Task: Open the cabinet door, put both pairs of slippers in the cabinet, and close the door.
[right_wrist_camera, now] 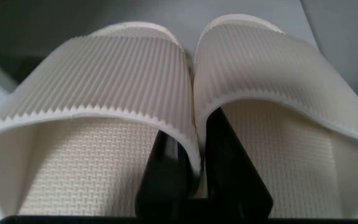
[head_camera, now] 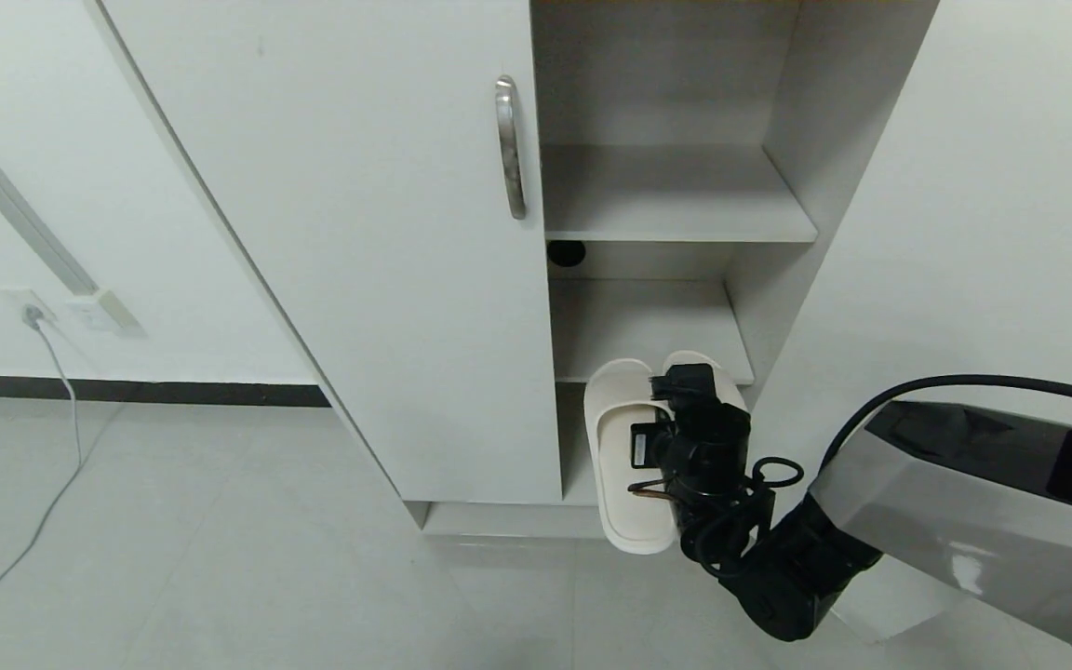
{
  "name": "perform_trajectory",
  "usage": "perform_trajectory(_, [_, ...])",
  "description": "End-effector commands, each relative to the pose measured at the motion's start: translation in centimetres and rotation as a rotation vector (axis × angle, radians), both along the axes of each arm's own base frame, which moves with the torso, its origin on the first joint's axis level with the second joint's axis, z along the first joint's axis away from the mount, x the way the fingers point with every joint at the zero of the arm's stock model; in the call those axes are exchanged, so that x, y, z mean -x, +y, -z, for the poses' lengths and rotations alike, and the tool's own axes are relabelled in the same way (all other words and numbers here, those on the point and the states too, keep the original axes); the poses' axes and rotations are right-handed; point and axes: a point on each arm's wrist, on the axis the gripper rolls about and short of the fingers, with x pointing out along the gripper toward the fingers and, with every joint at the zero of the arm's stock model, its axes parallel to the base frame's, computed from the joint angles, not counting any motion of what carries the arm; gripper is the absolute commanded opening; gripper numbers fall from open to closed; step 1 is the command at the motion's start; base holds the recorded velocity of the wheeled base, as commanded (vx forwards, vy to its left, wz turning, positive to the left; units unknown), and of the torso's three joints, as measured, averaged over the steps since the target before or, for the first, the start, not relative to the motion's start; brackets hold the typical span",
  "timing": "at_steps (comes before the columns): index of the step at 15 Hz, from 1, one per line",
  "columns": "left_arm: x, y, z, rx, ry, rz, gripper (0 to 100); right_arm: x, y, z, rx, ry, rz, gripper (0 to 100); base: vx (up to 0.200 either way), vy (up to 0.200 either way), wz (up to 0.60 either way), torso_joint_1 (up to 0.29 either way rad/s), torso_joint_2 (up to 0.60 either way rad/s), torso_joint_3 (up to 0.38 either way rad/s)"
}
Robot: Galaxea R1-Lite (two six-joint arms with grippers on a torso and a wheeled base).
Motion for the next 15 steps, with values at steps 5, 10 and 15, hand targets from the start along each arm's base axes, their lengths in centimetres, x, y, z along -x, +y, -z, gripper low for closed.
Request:
perform_trajectory(5, [0.0, 0.0, 0.0, 0.002, 0.003, 0.0, 0, 0.0, 0.0, 0.2, 0.012, 0.005, -0.001, 0, 0.2, 0.0, 0.0, 0.006, 0.0, 0.0])
perform_trajectory(10, [0.0, 0.0, 0.0, 0.002, 0.001, -0.001, 0, -0.9, 0.0, 0.4, 0.009, 0.002, -0.029, 0, 0.04, 0.0, 0.0, 0.0, 0.0, 0.0])
perform_trajectory(15, [0.0, 0.0, 0.0, 0.002, 0.0, -0.001, 0, -4.1, -0.2, 0.4, 0.002, -0.02, 0.015, 0, 0.0, 0.0, 0.0, 0.0, 0.0, 0.0])
